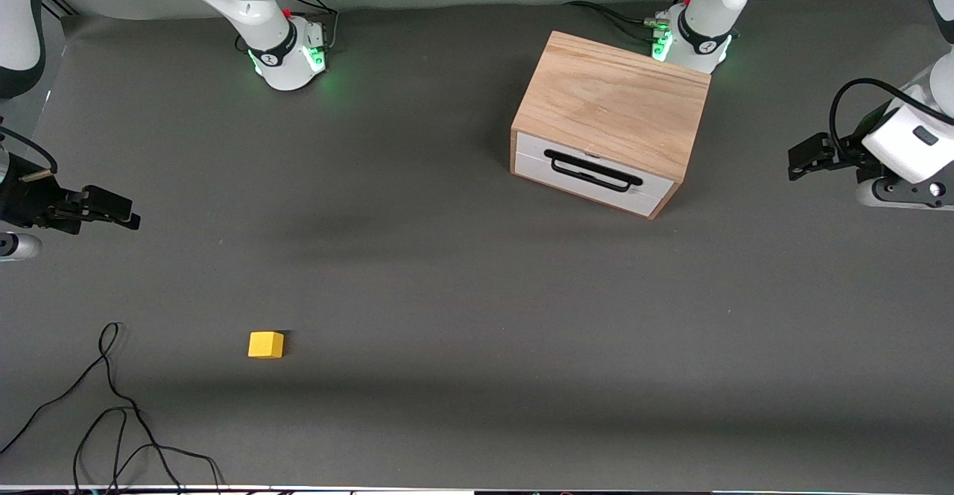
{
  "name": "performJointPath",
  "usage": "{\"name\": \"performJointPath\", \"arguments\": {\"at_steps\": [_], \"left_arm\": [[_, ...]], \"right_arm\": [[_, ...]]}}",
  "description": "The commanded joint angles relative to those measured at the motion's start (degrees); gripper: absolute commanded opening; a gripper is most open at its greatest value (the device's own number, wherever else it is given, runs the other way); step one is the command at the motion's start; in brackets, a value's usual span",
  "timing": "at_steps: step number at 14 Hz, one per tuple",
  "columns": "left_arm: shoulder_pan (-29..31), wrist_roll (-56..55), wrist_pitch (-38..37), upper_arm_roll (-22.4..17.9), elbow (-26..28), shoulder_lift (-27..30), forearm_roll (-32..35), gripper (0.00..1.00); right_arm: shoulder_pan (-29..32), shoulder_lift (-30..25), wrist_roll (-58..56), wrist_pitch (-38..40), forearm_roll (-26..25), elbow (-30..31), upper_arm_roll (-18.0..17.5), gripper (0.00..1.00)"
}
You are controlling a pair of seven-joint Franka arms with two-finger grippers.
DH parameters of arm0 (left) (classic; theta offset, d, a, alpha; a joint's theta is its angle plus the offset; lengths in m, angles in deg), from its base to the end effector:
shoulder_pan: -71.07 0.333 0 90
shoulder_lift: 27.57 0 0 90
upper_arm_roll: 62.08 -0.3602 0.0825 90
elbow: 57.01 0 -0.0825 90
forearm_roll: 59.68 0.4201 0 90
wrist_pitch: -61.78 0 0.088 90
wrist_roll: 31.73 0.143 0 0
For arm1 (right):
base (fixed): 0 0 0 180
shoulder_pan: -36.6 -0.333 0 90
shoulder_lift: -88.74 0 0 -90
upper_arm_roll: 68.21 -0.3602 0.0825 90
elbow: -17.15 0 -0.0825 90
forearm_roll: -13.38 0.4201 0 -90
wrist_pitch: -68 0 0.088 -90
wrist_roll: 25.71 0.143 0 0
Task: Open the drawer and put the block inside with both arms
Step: 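Move the left gripper over the drawer handle of the wooden box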
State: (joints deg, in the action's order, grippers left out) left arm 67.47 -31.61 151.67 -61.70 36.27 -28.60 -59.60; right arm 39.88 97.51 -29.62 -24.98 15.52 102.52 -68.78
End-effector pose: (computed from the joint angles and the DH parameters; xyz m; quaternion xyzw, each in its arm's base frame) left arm 0.5894 -0.0408 0.5930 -0.9986 0.0358 0.0385 0.0019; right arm 0.6460 -0.0259 0.5837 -0.9997 -0.0093 0.0090 0.0199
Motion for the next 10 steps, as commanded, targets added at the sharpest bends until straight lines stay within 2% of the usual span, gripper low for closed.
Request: {"name": "performJointPath", "arguments": {"at_steps": [1,5,10], "left_arm": [[-0.2,0.7,-0.2,-0.3,0.4,0.5,-0.4,1.0],[-1.1,-6.3,-2.1,1.6,0.1,1.4,-0.4,1.0],[-1.2,-34.6,-1.8,13.6,-0.1,0.6,0.3,1.0]], "right_arm": [[-0.5,-0.2,0.7,0.6,-1.2,-0.3,0.0,1.0],[-0.4,0.3,0.1,0.2,-1.2,0.6,0.0,1.0],[-0.5,0.3,0.1,-0.3,-1.3,1.5,0.0,1.0]]}}
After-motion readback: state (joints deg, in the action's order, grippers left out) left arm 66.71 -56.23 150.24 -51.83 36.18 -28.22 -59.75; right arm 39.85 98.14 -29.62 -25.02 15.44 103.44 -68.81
